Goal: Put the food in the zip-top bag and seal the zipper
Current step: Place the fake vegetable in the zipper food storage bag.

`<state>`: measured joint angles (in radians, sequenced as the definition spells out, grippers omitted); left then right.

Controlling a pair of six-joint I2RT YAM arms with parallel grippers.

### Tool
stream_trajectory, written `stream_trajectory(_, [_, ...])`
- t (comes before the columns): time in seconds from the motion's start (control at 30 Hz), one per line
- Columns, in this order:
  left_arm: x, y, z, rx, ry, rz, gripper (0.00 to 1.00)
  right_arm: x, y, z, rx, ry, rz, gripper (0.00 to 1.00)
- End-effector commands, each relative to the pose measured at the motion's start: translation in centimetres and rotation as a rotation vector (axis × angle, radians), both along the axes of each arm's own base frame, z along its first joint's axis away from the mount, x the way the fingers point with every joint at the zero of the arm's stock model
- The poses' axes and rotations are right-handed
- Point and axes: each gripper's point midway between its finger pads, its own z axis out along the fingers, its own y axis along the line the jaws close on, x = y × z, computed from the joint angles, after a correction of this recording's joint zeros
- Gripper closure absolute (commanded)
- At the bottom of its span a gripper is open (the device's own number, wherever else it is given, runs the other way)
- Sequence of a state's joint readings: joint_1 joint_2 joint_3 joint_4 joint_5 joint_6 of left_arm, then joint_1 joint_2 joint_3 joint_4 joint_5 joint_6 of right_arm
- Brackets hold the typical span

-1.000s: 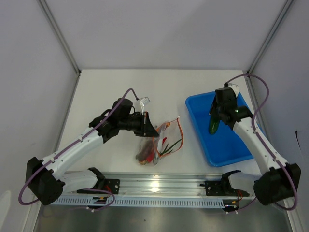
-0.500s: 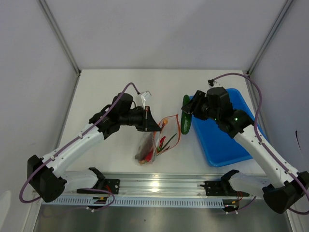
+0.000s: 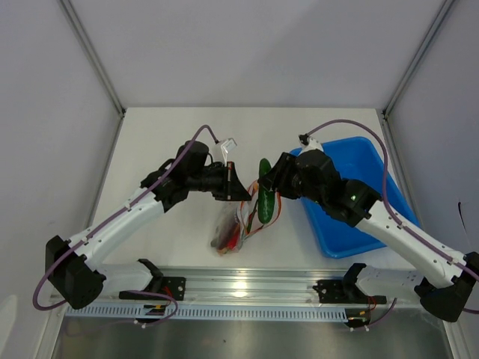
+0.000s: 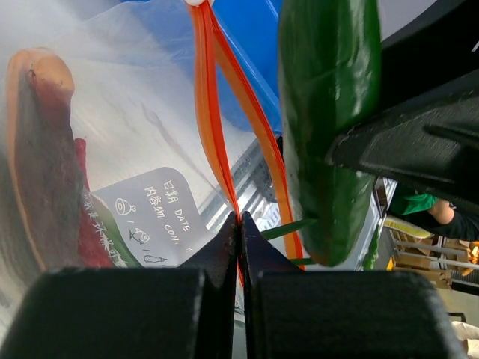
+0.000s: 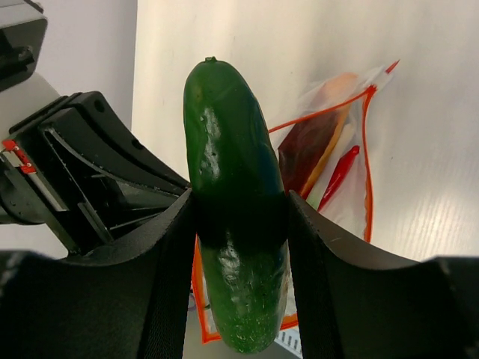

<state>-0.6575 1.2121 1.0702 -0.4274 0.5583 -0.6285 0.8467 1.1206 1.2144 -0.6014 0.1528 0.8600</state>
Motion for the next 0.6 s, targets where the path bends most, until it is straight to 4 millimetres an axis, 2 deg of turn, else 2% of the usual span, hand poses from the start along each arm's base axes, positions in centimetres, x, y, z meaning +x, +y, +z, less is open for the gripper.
stream_trajectory(0.0, [0.7, -0.6, 2.7, -0.069, -0.056, -0.009, 0.99, 0.0, 0.3, 0.0, 0.049, 0.015, -0.093, 1.00])
stream_trajectory(0.33, [0.4, -0.7, 3.6, -0.099, -0.053, -0.006, 0.99, -1.0, 0.7, -5.0, 0.064, 0.139, -0.200, 1.00])
stream_trajectory(0.5, [0.1, -0.7, 3.7, -0.107, -0.049, -0.012, 1.00, -1.4, 1.8, -6.7, 0.093, 0.202, -0.217, 1.00])
stream_trajectory(0.57, [0.1, -0.7, 3.8, -0.110, -0.051, -0.011, 0.99, -1.7, 2.6, -6.7, 0.093, 0.206, -0.200, 1.00])
